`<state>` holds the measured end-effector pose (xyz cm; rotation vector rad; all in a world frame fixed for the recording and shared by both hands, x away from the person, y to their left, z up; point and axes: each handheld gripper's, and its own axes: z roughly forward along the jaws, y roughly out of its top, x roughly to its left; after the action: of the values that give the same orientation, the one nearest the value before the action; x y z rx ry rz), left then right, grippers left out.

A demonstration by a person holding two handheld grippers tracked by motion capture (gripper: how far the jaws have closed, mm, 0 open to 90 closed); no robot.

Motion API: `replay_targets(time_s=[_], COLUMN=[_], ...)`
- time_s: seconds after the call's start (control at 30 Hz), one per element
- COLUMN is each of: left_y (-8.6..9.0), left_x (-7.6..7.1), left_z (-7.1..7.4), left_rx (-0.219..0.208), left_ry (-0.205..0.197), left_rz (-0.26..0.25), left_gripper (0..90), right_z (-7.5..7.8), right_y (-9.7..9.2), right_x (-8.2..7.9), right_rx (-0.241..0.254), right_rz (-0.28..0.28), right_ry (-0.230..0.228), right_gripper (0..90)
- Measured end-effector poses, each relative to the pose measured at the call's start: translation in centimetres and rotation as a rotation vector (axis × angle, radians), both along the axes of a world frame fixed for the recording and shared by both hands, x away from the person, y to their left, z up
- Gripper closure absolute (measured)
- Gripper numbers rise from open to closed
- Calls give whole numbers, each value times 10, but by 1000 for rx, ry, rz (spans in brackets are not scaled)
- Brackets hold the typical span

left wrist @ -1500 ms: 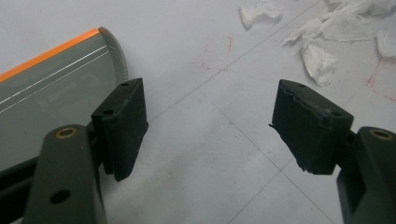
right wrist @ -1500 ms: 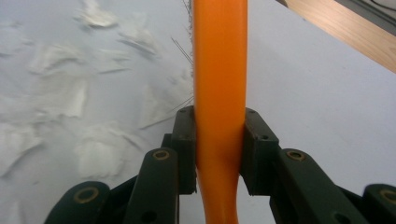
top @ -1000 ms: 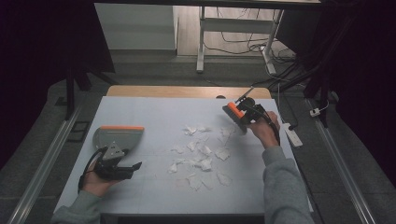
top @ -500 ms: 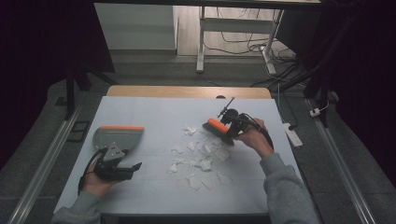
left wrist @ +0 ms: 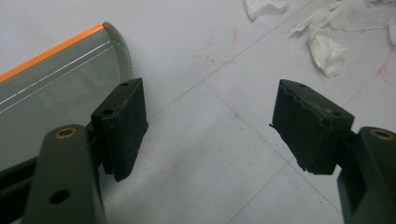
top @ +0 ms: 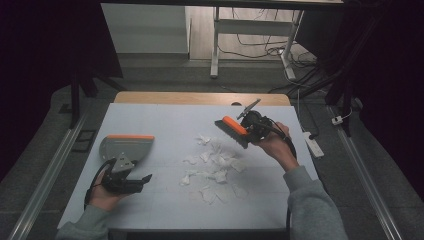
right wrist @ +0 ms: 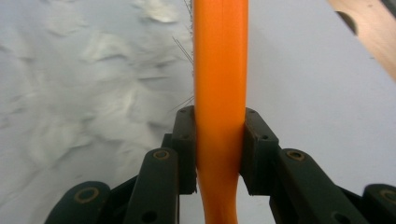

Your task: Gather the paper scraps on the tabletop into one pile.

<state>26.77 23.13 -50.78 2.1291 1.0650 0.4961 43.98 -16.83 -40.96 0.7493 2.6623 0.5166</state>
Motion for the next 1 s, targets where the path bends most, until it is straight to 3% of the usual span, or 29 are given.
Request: replay_targets(time_s=[0.17,0.37,0.57,0.7,0.77,0.8,0.93,1.0], left_y=[0,1,0,1,0,1,1,1], left_x=[1,1,2,1,1,1,2,1], left_z=[-1,-2,-2,-2,-2,-2,-3,-2], left_rx=[2,1,4,1,3,6,0,0], left_ry=[3,6,9,8,7,7,10,11], left_rz=[3,3,-2,0,-1,-3,-3,-5], left_gripper=[274,274,274,274,274,274,276,277], right_z=[-16,-30,-34,-39,-41,-41,-45,-46], right_y=[6,28,52,64,70,70,86,89], right_x=[24,45,53,60,63,63,54,50], right_rx=[-23,-53,-92,-145,-146,-146,-205,-214], right_rz=[-33,-17,27,51,65,65,159,164], right_ry=[8,20,23,14,21,21,46,47], right_gripper=[708,708,708,708,708,708,709,709])
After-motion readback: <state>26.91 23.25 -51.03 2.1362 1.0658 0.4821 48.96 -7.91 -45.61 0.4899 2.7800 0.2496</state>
